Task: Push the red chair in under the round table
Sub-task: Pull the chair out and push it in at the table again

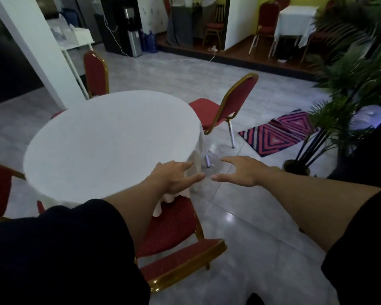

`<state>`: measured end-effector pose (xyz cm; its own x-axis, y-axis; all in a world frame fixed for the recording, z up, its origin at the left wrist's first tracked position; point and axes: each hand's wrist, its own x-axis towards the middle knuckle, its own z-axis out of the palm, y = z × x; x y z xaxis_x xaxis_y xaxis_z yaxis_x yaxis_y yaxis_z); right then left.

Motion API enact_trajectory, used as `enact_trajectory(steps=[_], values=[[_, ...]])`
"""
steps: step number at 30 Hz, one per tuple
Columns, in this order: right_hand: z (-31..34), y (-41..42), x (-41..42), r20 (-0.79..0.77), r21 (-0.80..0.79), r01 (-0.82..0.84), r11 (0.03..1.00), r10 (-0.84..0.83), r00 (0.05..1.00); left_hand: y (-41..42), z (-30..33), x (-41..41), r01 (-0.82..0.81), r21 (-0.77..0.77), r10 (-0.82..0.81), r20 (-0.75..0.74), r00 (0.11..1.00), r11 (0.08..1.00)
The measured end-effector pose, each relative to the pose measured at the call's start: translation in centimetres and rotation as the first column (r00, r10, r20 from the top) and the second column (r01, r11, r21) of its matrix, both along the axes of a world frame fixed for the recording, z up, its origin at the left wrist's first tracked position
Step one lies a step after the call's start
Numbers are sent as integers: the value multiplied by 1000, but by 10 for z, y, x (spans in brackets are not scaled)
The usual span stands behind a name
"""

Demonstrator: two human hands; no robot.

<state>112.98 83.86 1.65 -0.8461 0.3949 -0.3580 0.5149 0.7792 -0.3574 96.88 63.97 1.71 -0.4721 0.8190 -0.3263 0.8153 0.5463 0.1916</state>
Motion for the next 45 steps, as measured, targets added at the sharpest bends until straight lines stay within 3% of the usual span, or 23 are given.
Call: enact_trajectory(steps=[15,22,34,45], values=[[11,245,32,31,71,-9,997,7,1000,259,20,41,-91,45,88,69,994,995],[8,329,32,19,14,46,999,-46,999,351,13,33,-52,15,51,38,998,999],[19,492,-59,3,25,61,998,-61,998,518,12,-73,1,48,-1,-10,1000,999],[24,623,-166,-26,41,90,995,-89,996,642,16,-182,-52,58,52,6,999,997]])
